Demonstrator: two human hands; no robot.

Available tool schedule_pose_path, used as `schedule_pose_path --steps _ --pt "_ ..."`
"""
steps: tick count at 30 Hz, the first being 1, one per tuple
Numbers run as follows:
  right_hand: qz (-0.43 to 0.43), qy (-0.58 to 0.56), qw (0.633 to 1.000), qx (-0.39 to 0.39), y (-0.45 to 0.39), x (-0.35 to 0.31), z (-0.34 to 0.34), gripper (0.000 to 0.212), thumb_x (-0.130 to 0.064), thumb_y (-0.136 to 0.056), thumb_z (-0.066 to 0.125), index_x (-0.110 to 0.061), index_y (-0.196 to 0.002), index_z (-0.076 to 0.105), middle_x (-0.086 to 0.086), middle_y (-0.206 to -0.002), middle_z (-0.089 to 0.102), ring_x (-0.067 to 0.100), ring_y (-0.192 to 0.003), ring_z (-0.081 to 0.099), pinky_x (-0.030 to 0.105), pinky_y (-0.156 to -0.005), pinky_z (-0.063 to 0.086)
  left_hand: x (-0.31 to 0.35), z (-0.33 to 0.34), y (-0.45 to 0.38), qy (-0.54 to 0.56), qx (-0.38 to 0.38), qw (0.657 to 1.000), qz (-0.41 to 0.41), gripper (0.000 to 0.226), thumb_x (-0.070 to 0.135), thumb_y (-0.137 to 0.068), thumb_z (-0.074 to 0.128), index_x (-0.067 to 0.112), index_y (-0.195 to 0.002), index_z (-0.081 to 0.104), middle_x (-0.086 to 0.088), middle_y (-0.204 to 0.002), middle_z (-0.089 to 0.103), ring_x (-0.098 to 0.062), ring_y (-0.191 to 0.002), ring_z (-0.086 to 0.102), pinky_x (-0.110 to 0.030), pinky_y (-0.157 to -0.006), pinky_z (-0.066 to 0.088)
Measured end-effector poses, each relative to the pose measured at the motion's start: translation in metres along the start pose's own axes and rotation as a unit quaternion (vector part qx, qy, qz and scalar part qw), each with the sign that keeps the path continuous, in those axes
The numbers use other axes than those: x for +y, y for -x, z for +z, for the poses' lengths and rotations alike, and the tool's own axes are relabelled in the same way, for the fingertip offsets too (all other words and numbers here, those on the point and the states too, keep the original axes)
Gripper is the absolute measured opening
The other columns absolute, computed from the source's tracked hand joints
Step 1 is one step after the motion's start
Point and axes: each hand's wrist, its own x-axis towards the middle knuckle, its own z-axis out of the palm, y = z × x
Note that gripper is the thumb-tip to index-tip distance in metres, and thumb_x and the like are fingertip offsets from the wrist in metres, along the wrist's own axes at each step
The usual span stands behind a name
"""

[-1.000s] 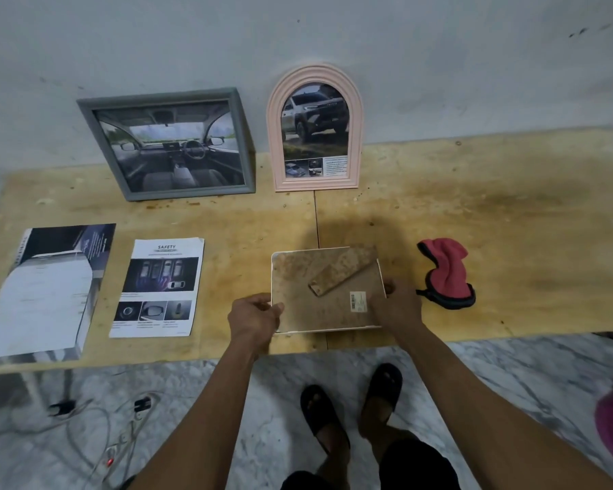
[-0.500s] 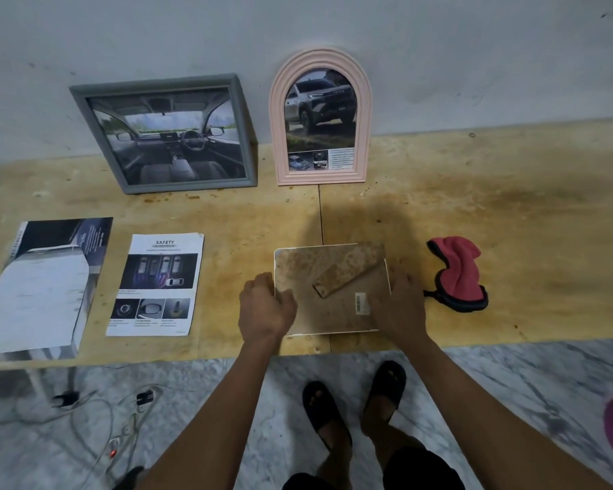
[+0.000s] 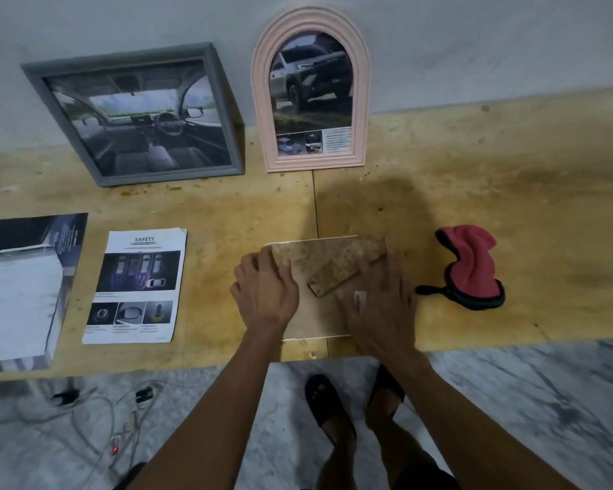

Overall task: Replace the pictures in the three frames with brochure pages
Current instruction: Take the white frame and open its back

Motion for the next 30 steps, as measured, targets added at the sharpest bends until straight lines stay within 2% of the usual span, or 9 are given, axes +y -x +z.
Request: schedule_pose_path --steps 5,14,19,21,23,25,27,30 --pt "0.001 0.062 0.998 0.017 -0.001 0.002 0.008 0.077 -0.069 -0.089 0.042 -0.042 -0.153 0.010 0.006 -0.163 -0.001 0.031 -0.145 0.013 0.054 -0.111 0.024 0.016 -0.009 -0.017 0.026 -0.015 0.998 -0.051 0.033 0.036 -0.100 0.045 0.011 -0.121 0.050 -0.012 -0.129 0.042 -0.034 -0.123 0.038 -0.050 -0.098 0.034" --pt "0.002 0.081 0.997 0.018 0.000 0.001 0.010 0.075 -0.069 -0.089 0.041 -0.042 -0.153 0.011 0.008 -0.163 0.000 0.032 -0.145 0.014 0.053 -0.110 0.023 0.022 -0.012 -0.042 0.069 -0.055 0.989 -0.121 0.044 0.042 -0.100 0.045 0.006 -0.122 0.056 -0.016 -0.134 0.044 -0.037 -0.129 0.038 -0.054 -0.103 0.036" --pt "0.002 0.082 0.997 0.009 0.001 0.000 0.009 0.075 -0.068 -0.090 0.036 -0.042 -0.153 0.006 0.006 -0.164 -0.006 0.031 -0.147 0.011 0.053 -0.112 0.020 0.018 -0.009 -0.050 0.101 -0.058 0.984 -0.131 0.049 0.045 -0.097 0.050 0.001 -0.114 0.063 -0.021 -0.128 0.053 -0.040 -0.125 0.045 -0.045 -0.106 0.040" --pt "0.003 0.081 0.997 0.006 0.001 0.000 0.009 0.075 -0.069 -0.090 0.036 -0.042 -0.153 0.005 0.006 -0.163 -0.007 0.031 -0.147 0.009 0.052 -0.113 0.020 0.019 -0.010 -0.049 0.117 -0.045 0.983 -0.136 0.047 0.047 -0.094 0.054 0.003 -0.107 0.063 -0.018 -0.122 0.059 -0.038 -0.117 0.053 -0.044 -0.102 0.045" --pt "0.003 0.082 0.997 0.005 0.001 -0.001 0.008 0.076 -0.069 -0.090 0.035 -0.041 -0.153 0.004 0.006 -0.163 -0.008 0.031 -0.147 0.009 0.052 -0.113 0.019 0.020 -0.013 -0.048 0.132 -0.042 0.980 -0.146 0.043 0.046 -0.093 0.058 0.005 -0.104 0.064 -0.013 -0.112 0.064 -0.034 -0.108 0.059 -0.037 -0.092 0.049" --pt "0.003 0.078 0.997 0.005 0.002 -0.001 0.008 0.075 -0.068 -0.091 0.036 -0.041 -0.153 0.004 0.006 -0.163 -0.008 0.030 -0.148 0.008 0.052 -0.114 0.018 0.018 -0.017 -0.050 0.146 -0.059 0.975 -0.158 0.041 0.044 -0.093 0.060 0.004 -0.098 0.067 -0.011 -0.102 0.068 -0.033 -0.100 0.064 -0.035 -0.083 0.050" --pt "0.005 0.074 0.997 0.001 0.002 -0.001 0.008 0.075 -0.068 -0.091 0.035 -0.042 -0.153 0.003 0.005 -0.163 -0.010 0.029 -0.148 0.007 0.051 -0.114 0.017 0.015 -0.022 -0.051 0.163 -0.078 0.967 -0.180 0.041 0.045 -0.091 0.062 0.005 -0.091 0.070 -0.012 -0.098 0.071 -0.034 -0.098 0.065 -0.036 -0.080 0.051" --pt "0.005 0.078 0.997 -0.004 0.001 -0.001 0.008 0.076 -0.070 -0.090 0.032 -0.042 -0.153 0.001 0.004 -0.163 -0.013 0.028 -0.148 0.004 0.051 -0.115 0.015 0.013 -0.031 -0.043 0.172 -0.104 0.957 -0.211 0.042 0.044 -0.090 0.064 0.008 -0.069 0.062 -0.008 -0.082 0.066 -0.033 -0.091 0.064 -0.031 -0.074 0.047"
